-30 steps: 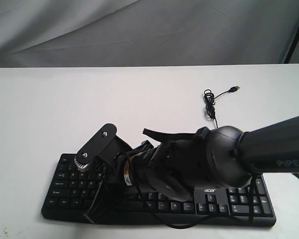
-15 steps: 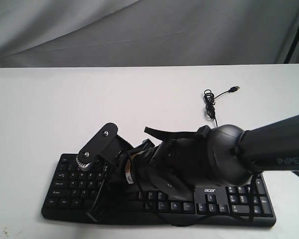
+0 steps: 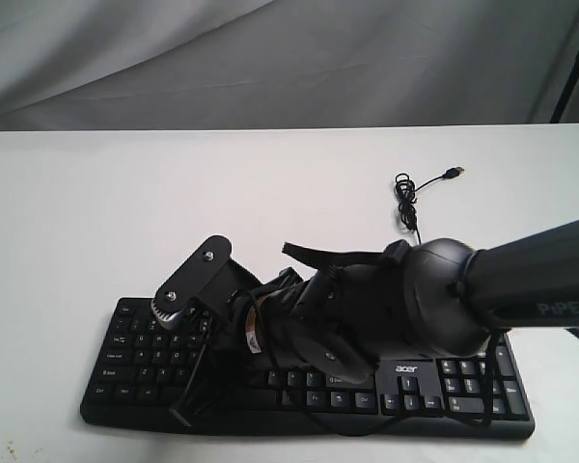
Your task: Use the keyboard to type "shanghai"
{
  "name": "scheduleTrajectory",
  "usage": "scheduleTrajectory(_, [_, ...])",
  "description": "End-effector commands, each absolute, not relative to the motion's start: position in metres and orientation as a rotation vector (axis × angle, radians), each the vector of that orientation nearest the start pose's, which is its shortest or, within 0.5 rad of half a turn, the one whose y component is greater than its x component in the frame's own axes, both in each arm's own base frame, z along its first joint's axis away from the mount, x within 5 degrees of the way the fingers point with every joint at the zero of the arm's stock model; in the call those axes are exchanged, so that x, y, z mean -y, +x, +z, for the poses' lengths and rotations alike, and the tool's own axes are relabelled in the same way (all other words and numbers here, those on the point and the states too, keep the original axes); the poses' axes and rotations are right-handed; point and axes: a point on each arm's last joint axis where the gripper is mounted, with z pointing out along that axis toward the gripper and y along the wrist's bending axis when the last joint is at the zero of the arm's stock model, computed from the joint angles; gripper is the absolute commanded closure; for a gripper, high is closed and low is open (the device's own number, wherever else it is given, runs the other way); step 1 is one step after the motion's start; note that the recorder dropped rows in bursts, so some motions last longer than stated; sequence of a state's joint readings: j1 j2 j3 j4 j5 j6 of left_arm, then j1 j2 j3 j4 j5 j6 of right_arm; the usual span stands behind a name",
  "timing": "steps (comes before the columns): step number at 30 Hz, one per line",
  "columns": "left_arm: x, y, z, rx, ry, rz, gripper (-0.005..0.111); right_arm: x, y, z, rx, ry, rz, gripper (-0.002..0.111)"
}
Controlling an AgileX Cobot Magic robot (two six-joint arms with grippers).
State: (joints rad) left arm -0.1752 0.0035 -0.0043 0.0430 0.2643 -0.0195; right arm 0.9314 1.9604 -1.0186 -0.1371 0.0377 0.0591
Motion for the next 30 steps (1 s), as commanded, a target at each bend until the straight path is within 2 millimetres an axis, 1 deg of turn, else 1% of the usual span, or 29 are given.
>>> scheduleTrajectory(1, [0.009, 0.054, 0.190, -1.736, 0.165, -0.107, 0.107, -0.307, 0.229, 0.124, -2.177, -1.221, 0.352, 0.108])
scheduleTrajectory(6, [0.009, 0.054, 0.190, -1.736, 0.165, -0.107, 0.107, -0.307, 0.229, 0.112, -2.202, -1.230, 0.343, 0.108])
scheduleTrajectory(8, [0.009, 0.054, 0.190, -1.736, 0.165, -0.107, 0.107, -0.307, 0.229, 0.112, -2.199, -1.229, 0.346, 0.108])
scheduleTrajectory(12, [0.009, 0.054, 0.190, -1.736, 0.165, -0.107, 0.107, -0.308, 0.228, 0.118, -2.187, -1.228, 0.352, 0.108])
scheduleTrajectory(19, [0.009, 0.054, 0.190, -1.736, 0.165, -0.107, 0.107, -0.305, 0.227, 0.137, -2.162, -1.229, 0.345, 0.108])
scheduleTrajectory(25, [0.009, 0.054, 0.190, -1.736, 0.165, -0.107, 0.107, -0.296, 0.223, 0.128, -2.185, -1.236, 0.336, 0.108])
scheduleTrajectory(30, [0.009, 0.054, 0.190, -1.736, 0.165, -0.107, 0.107, -0.295, 0.223, 0.128, -2.169, -1.226, 0.348, 0.108])
